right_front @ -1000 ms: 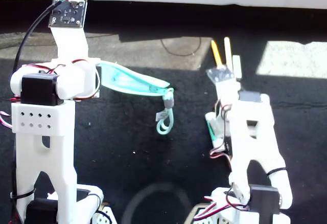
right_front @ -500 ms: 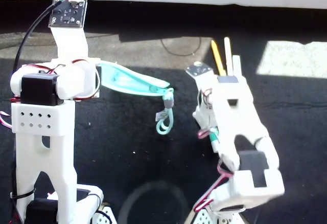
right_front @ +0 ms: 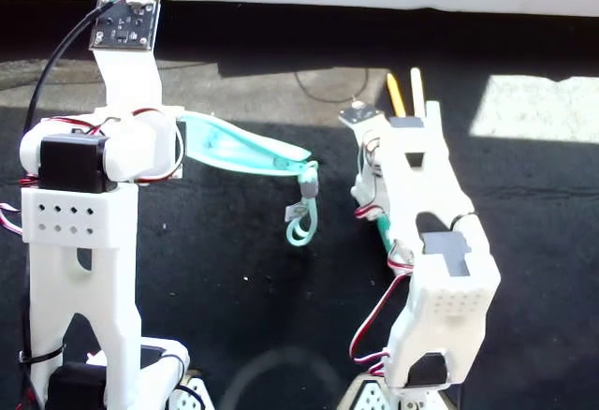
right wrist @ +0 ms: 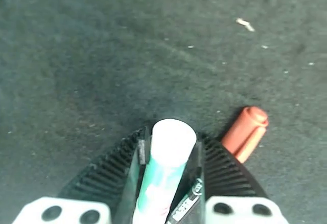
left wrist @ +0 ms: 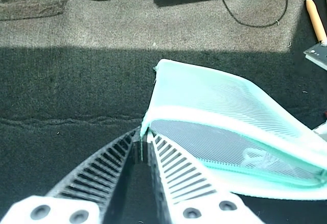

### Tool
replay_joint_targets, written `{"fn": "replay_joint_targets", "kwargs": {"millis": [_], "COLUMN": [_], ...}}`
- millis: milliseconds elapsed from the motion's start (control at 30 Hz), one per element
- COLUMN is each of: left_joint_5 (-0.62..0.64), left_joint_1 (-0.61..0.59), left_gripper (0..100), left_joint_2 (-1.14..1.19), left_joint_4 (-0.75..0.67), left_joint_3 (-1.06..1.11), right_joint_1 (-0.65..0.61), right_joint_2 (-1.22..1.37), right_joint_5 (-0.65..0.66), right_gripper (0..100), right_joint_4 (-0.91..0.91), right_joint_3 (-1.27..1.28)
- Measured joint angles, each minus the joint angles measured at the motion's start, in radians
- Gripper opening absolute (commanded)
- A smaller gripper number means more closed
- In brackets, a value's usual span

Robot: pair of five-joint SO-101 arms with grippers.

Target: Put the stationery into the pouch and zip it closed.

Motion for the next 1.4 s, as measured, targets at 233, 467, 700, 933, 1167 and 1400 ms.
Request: {"fn": "replay_joint_targets", "kwargs": {"millis": [233, 467, 700, 933, 1167, 1400], "left_joint_5": [0.000, 0.000, 0.000, 0.000, 0.000, 0.000], "left_joint_1": [0.000, 0.000, 0.000, 0.000, 0.000, 0.000], "left_gripper": [1, 1, 1, 1, 1, 1], "left_joint_2": [0.000, 0.002, 0.002, 0.002, 0.002, 0.005], "left_joint_4": [0.000, 0.000, 0.000, 0.000, 0.000, 0.000], "left_joint_3": [0.000, 0.000, 0.000, 0.000, 0.000, 0.000], "right_joint_1": [0.000, 0.000, -0.002, -0.037, -0.040, -0.012], "right_joint_2": [0.005, 0.008, 0.008, 0.008, 0.098, 0.014], "right_joint_5": [0.000, 0.000, 0.000, 0.000, 0.000, 0.000], "right_gripper": [0.5, 0.7, 17.4, 17.6, 1.2, 0.5], "right_joint_4": [-0.002, 0.008, 0.025, 0.038, 0.038, 0.077], "right_joint_3": [-0.003, -0.011, -0.012, -0.011, -0.046, -0.063]}}
